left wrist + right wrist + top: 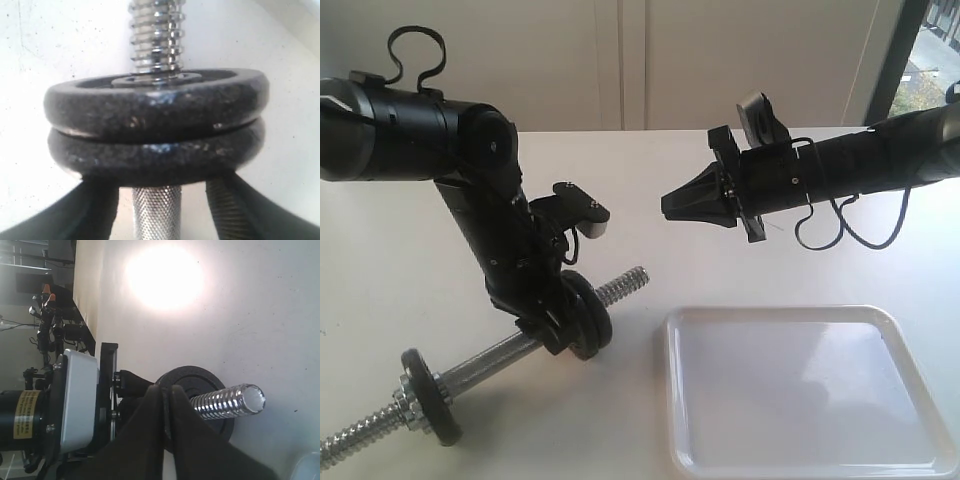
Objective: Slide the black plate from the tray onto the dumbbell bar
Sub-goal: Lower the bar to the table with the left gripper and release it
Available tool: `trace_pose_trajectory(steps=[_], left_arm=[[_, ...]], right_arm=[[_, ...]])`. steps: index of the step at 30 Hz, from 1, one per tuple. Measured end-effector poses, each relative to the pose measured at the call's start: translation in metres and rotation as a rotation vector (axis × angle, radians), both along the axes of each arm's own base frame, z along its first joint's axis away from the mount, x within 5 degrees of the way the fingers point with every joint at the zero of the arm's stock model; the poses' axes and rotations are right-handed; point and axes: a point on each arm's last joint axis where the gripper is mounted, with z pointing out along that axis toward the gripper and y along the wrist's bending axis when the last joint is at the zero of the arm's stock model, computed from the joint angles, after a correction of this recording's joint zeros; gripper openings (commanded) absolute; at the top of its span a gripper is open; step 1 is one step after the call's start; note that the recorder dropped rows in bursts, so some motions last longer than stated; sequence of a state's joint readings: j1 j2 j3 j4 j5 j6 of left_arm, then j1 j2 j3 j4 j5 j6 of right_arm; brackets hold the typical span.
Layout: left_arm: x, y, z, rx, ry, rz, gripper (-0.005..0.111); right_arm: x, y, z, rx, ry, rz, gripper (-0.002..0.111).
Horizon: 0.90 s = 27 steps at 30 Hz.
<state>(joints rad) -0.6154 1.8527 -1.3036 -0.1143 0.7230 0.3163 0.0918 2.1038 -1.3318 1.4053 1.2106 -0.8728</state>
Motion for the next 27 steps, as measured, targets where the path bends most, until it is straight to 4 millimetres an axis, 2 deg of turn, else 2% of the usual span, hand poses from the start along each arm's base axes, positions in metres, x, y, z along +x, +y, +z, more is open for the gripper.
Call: trace_pose_trajectory(steps=[22, 27], left_arm=[[-0.0018, 0.004, 0.0001, 0.043, 0.012, -0.022, 0.066], [-0.003, 0.0083, 0.0077, 0.067, -0.008, -0.016, 0.066]], right_arm=[[0.0, 0.0, 0.0, 0.0, -0.001, 0.001, 0.005], [0.0, 0.0, 0.0, 0.0, -0.001, 0.001, 0.005]])
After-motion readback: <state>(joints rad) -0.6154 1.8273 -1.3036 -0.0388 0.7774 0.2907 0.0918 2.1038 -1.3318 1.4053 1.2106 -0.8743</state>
